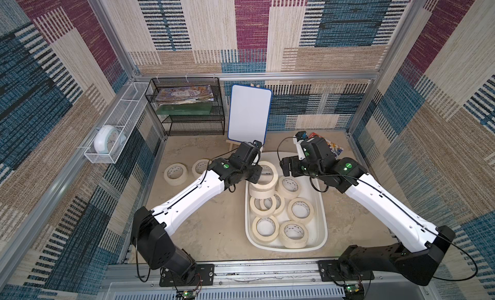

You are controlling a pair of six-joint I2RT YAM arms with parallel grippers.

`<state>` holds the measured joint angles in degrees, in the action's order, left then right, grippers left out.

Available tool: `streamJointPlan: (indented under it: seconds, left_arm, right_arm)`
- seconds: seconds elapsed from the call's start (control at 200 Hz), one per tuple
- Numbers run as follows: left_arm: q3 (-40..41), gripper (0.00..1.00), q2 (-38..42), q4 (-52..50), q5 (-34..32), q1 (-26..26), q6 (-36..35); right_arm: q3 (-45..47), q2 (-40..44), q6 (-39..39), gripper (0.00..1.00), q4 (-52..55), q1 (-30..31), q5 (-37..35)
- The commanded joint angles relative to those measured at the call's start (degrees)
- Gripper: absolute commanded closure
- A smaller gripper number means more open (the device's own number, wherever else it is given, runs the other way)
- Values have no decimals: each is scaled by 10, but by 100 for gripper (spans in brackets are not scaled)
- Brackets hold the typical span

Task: Take out the art tape in the storage box
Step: Pick up the art tape from the storage box, then place the art tape at the center of the board.

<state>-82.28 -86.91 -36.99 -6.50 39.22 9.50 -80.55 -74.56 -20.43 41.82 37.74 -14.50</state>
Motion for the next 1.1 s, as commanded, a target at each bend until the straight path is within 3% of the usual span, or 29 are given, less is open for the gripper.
streamJointPlan:
  seconds: [0.0, 0.19, 0.366, 0.756, 1.097]
  left_arm:
    - [-2, 100, 19, 5, -41, -32, -18]
    - [-2, 100, 11, 34, 2, -173, -17]
    - [-41, 100, -81, 45, 37, -245, -24]
    - [-175, 100, -320, 23, 103, -268, -47]
    - [-190, 100, -398, -38, 149, -334, -61]
  right_arm:
    - [16, 16, 6, 1, 12, -25, -18]
    - [54, 35, 10, 1, 8, -53, 4]
    - [81, 41, 11, 0, 7, -63, 11]
    - [101, 44, 20, 1, 13, -82, 19]
    - [120, 47, 26, 1, 4, -89, 22]
